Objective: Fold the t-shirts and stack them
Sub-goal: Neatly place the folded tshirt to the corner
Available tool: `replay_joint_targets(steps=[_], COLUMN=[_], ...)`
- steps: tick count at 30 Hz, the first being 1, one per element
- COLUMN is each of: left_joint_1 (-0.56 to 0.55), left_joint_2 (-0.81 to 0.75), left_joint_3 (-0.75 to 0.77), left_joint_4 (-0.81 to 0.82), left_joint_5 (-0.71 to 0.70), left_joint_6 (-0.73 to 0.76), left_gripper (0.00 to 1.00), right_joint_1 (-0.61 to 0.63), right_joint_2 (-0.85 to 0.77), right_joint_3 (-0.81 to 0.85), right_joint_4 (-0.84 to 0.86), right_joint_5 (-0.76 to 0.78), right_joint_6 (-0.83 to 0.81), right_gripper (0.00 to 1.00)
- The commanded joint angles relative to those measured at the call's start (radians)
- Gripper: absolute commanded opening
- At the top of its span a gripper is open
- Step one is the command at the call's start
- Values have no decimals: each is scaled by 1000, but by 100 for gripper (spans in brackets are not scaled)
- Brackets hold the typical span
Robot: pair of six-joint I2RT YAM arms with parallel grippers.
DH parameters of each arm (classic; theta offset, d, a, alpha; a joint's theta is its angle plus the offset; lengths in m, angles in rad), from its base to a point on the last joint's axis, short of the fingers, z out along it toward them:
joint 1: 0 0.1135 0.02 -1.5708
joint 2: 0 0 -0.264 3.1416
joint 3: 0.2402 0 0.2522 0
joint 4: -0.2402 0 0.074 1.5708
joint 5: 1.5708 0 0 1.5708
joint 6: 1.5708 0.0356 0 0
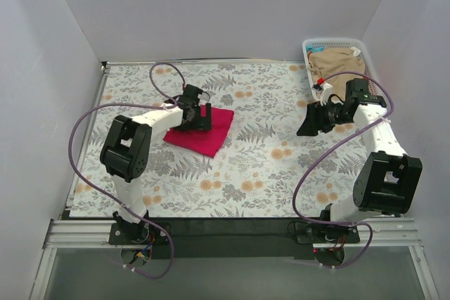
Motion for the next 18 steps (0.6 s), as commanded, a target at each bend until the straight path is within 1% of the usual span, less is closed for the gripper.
replay_joint_targets(steps=[1, 4, 5, 9, 12, 13, 14, 16, 17, 18], left_joint_1=[149, 247, 296, 401, 465, 474, 520, 540, 557, 563], left_joint_2=[69, 87, 110, 202, 309, 340, 375, 464, 492, 516], left_joint_3=[-9, 29, 48, 153, 293, 375, 426, 511, 601, 640], left_joint_4=[-105, -118, -133, -170, -199, -211, -232, -245, -250, -251], left_joint_5=[-88, -95, -92, -121, -143, -138, -138, -134, -132, -121], left_joint_6=[49, 83, 87, 112, 124, 129, 130, 156, 170, 190], left_gripper=[96, 96, 96, 97, 98, 98, 98, 98, 98, 98], right_joint_1=[-8, -13, -13, -21, -24, -25, -27, -27, -28, -28], right_joint_2=[0, 8, 11, 22, 31, 33, 40, 45, 46, 48], right_joint_3=[19, 14, 14, 10, 11, 11, 13, 16, 17, 16], right_joint_4=[-31, -32, -34, -39, -40, -39, -39, -43, -45, -45], right_joint_5=[-12, -7, -5, -1, 4, 5, 5, 5, 7, 8], right_joint_6=[-35, -47, -49, -59, -63, -63, -63, -63, -63, -63], right_gripper=[60, 60, 60, 60, 60, 60, 61, 60, 61, 61])
